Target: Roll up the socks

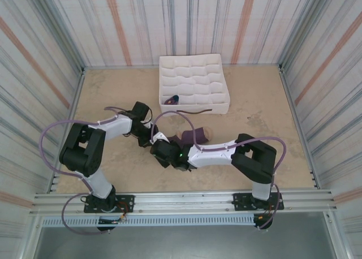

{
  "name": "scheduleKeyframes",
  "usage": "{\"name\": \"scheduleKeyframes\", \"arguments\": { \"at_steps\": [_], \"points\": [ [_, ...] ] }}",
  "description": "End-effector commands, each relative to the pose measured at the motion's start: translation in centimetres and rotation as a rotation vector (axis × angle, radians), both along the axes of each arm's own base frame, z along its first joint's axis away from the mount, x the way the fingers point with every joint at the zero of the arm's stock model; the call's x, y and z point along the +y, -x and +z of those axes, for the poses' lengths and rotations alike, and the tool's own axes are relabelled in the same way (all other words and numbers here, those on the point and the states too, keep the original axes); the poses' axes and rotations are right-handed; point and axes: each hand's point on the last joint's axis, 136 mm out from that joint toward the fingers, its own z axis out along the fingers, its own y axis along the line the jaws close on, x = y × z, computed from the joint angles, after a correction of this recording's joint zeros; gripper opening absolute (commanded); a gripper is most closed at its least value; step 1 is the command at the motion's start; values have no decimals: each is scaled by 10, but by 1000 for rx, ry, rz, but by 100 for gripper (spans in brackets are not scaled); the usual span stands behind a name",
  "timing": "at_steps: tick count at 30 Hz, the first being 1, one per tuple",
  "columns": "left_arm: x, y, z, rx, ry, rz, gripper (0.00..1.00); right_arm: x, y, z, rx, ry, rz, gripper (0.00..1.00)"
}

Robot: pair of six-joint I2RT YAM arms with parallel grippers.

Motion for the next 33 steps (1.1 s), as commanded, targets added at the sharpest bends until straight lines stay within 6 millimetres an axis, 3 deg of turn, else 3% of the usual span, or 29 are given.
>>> {"name": "scheduleKeyframes", "arguments": {
  "at_steps": [1, 5, 11, 12, 14, 16, 19, 24, 33],
  "points": [
    [4, 6, 8, 3, 20, -8, 0, 1, -3, -6, -40, 69, 2, 60],
    [5, 7, 6, 6, 23, -5, 0, 4, -3, -13, -53, 96, -2, 51],
    [12, 8, 4, 4, 28, 21, 0, -1, -8, -17, -63, 106, -55, 14],
    [14, 6, 5, -7, 38, 32, 6, -3, -9, -17, -55, 100, -64, 8],
    [16, 3, 10, -39, 67, 55, 31, -5, -9, -21, -22, 78, -71, 0],
    [19, 1, 15, -73, 84, 79, 48, -6, -7, -24, 22, 33, -73, 0],
    [23, -4, 25, -116, 93, 100, 60, -10, -6, -29, 77, -21, -100, 0],
    [29, -8, 36, -166, 87, 127, 62, -20, -4, -41, 229, -150, -163, 0],
    [30, -6, 33, -154, 84, 130, 60, -45, -2, -51, 481, -470, -352, 0]
  ]
}}
